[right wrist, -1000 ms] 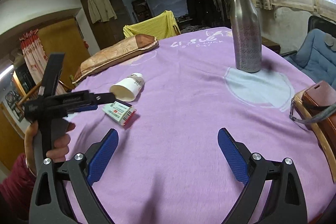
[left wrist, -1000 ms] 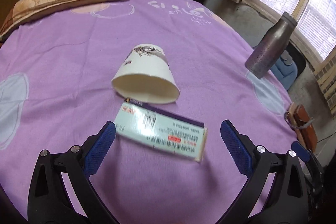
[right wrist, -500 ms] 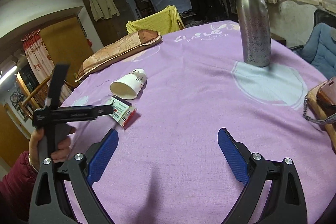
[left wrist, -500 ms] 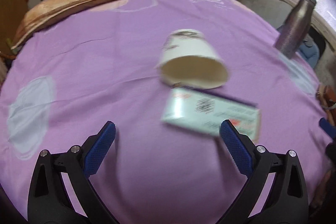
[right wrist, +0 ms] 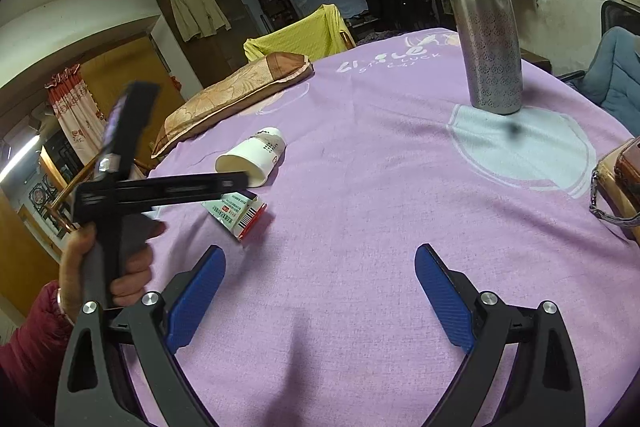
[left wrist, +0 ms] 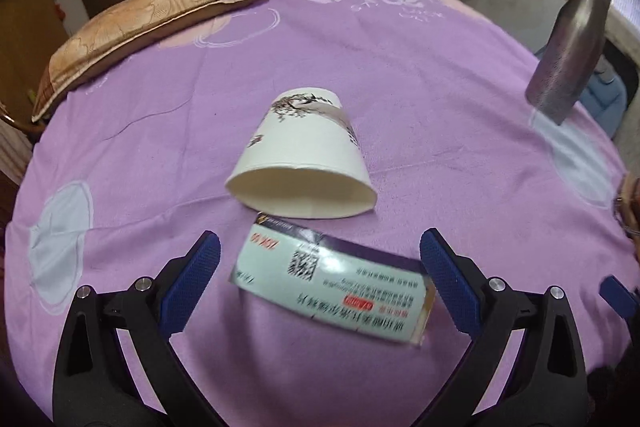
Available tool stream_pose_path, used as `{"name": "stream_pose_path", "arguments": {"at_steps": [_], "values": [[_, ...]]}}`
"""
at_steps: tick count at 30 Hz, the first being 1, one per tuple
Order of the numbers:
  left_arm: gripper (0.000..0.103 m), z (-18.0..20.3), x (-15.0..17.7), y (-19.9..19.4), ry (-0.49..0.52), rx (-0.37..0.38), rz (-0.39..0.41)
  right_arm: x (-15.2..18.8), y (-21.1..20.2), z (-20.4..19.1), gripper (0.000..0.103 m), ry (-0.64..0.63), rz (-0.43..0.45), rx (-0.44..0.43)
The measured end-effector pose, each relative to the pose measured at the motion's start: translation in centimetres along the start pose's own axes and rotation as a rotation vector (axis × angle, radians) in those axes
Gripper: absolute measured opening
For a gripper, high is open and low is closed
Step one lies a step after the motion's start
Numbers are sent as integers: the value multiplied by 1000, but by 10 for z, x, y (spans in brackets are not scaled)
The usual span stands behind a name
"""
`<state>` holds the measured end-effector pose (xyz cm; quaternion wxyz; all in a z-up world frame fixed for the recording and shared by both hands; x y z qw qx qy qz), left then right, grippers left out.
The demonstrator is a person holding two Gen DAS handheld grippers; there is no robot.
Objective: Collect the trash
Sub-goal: 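Reach the left gripper to the white-and-green medicine box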
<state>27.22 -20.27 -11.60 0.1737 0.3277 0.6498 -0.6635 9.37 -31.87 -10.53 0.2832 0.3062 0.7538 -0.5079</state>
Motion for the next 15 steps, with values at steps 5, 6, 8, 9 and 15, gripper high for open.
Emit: {"name": "stream_pose_path", "arguments": {"at_steps": [5,6,8,9,15], "values": [[97,-21,24,8,45,-46,-55,-1,-1,1,94,17,7,-28],[97,-34,31,2,46,-53,-59,-1,-1,1,94,20,9,-34],[97,-60,42,-9,33,-69,-53,-1,-2,1,94,25,16,-44],[97,-75,47,-15,14,-71,-44,-2,-2,1,94,25,16,-46],[96,-94,36,-27,-81,66,31,-1,1,0,94,17,3,-34]]}}
Point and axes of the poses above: each gripper's, at about its wrist camera, not at the fingertips, and y roughly the way its jaws point, z to its right, x to its underside, the point moved 10 cm from there along y, roughly the way its jaws point, and after that the axes turned 7 degrees about z, right-handed, at the moved point
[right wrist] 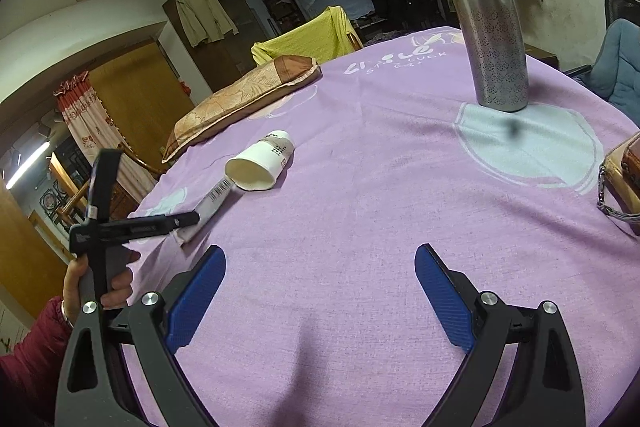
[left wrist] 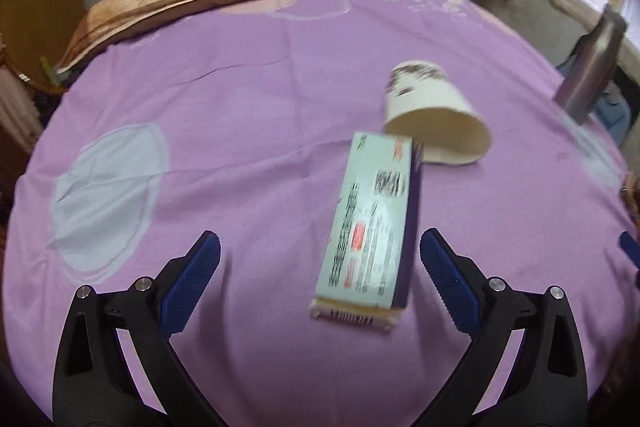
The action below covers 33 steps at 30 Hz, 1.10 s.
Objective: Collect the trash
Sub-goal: 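Reach the left gripper to the white-and-green medicine box, then close the left gripper on the medicine box while the right grasps the white paper cup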
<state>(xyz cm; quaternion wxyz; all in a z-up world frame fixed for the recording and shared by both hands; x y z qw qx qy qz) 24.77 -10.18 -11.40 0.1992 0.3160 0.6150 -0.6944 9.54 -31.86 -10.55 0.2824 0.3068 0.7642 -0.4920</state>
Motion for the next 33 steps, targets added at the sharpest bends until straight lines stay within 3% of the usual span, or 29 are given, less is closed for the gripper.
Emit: {"name": "stream_pose_path", "arguments": {"at_steps": [2,6,10,28,31,33], "values": [[97,20,-8,7,78,38,14,1,1,0,94,-3,-6,14],[97,37,-6,24,180,12,-11,2,1,1,94,-13,-14,41],[97,30,4,34,129,40,-35,3,2,2,94,-11,-17,53],[94,27,6,29,132,18,-17,5,9,9,94,22,-43,73],[86,29,6,27,134,36,-12,5,9,9,94,23,-44,72],[67,31,5,23,146,39,5,5,9,9,94,22,-44,72]]}}
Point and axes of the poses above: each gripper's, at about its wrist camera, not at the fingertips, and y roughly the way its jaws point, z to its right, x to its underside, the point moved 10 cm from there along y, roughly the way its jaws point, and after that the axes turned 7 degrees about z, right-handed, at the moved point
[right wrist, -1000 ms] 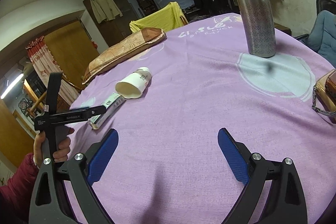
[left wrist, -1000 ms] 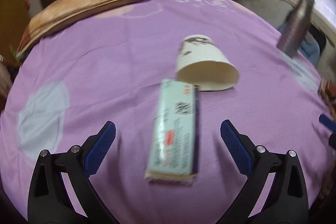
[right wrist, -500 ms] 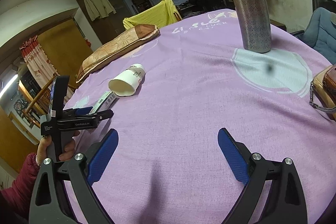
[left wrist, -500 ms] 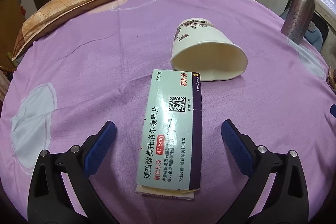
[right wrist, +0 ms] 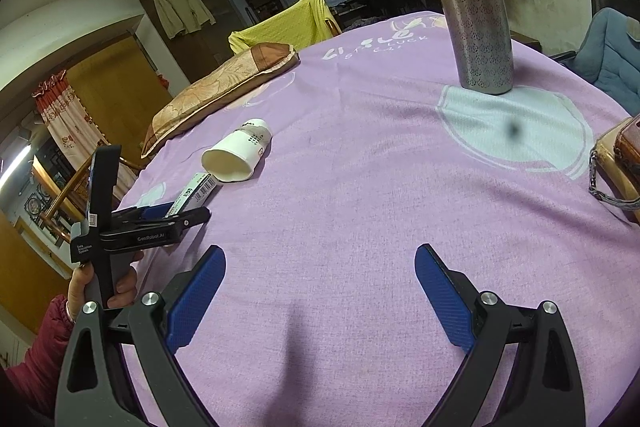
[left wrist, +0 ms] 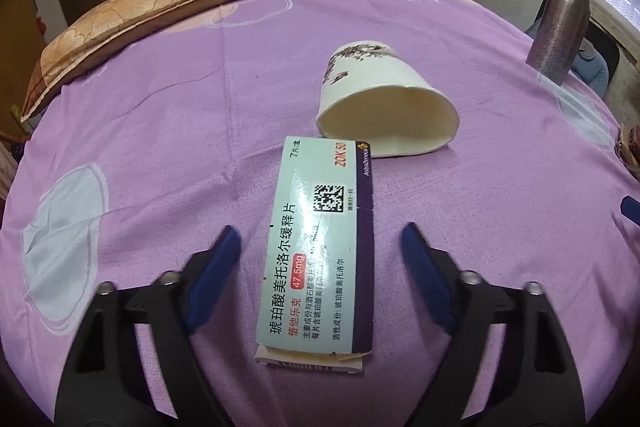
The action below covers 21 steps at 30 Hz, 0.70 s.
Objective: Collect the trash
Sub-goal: 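Close the left gripper on the medicine box while the right grasps the white paper cup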
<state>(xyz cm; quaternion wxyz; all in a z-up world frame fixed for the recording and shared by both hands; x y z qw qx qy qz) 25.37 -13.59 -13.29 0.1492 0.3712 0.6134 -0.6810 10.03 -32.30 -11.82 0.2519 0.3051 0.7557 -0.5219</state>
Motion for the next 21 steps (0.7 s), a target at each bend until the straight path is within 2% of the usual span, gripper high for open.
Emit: {"name": "stream_pose_path", "arguments": {"at_steps": [1,2,3,9,13,17,21], "values": [[61,0,-1,-1,5,0,5,0,1,0,94,1,-1,0],[48,1,-2,-3,10,-2,11,0,1,0,94,0,0,0],[45,0,-2,-4,11,-3,13,0,1,0,94,1,0,0],[45,-12,-9,-12,-20,-25,47,2,2,0,94,0,-5,9],[45,-23,-12,-16,-40,-53,63,3,8,-2,94,-26,-32,69],[45,-35,-19,-24,-52,-91,102,-5,24,-27,94,-89,-55,35],[45,-53,-25,-29,-109,-94,120,-24,61,-65,94,-173,-81,14]]}}
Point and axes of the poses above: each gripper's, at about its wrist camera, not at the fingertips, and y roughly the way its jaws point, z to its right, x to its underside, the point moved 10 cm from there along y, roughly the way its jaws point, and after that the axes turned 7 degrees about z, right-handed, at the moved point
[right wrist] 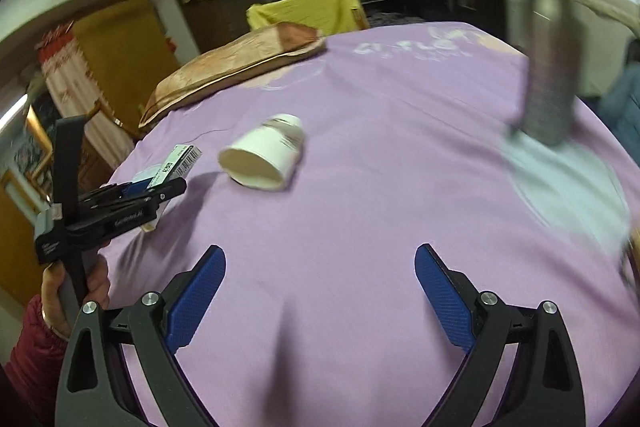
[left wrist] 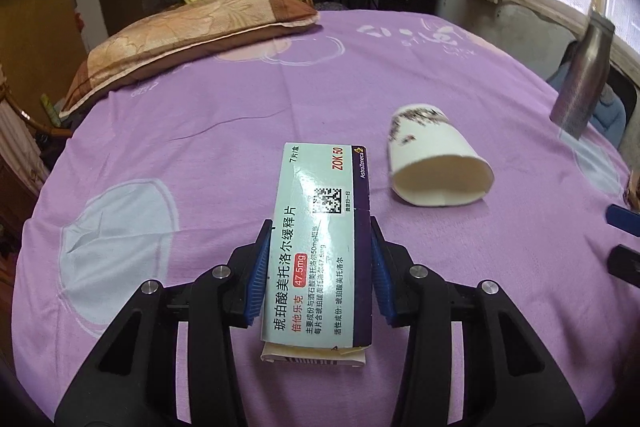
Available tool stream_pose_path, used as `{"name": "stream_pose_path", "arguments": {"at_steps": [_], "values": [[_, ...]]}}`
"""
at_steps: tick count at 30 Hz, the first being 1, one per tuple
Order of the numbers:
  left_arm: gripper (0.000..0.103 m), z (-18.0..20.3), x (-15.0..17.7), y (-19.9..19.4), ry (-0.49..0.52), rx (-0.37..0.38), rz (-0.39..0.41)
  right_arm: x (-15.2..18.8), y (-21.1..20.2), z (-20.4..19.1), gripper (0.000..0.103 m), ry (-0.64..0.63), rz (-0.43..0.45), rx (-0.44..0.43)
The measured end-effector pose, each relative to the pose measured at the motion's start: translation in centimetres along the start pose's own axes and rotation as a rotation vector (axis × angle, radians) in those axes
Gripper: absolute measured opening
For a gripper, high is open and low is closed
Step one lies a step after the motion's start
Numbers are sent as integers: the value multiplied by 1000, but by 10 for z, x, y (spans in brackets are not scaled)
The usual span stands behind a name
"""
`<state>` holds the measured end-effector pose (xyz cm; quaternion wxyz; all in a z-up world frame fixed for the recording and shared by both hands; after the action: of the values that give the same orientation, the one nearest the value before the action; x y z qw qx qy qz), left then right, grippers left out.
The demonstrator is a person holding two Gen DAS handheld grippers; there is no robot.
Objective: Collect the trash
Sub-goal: 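Close the left gripper on the medicine box while the right grasps the white paper cup, then lift and carry the medicine box and paper cup toward the wastebasket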
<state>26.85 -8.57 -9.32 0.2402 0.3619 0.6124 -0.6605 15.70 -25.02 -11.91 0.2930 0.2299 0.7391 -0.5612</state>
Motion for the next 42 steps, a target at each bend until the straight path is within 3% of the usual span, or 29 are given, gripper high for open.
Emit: {"name": "stream_pose_path", "arguments": {"at_steps": [5,10,14,17,19,22,30,42], "values": [[45,-33,-7,4,-90,-41,-4,-38,48,-43,96,-14,-34,-55],[45,-35,-3,9,-94,-54,-21,-68,101,-67,97,31,-39,-4],[45,-30,-2,8,-78,-51,-22,-63,129,-65,97,20,-80,72],[45,-28,-2,8,-80,-41,-23,-47,141,-66,97,22,-132,35],[45,-26,-2,6,-75,-34,-21,-40,143,-68,90,20,-147,-25],[45,-23,-4,3,-65,-28,-6,-50,128,-66,86,-9,-74,-32],[45,-14,-10,-11,-44,-7,39,-62,66,-54,87,-19,98,7],[45,32,-12,-62,-28,73,136,-34,-39,-26,87,22,202,8]]}}
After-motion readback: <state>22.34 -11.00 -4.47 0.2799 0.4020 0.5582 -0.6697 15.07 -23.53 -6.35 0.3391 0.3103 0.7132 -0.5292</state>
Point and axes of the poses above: each gripper's, at about its wrist camera, not at the fingertips, and y roughly the way its jaws point, z to its right, x to its underside, the point moved 10 cm from there along y, roughly the way its jaws point, and after that the axes turned 7 degrees about z, right-handed, at the moved point
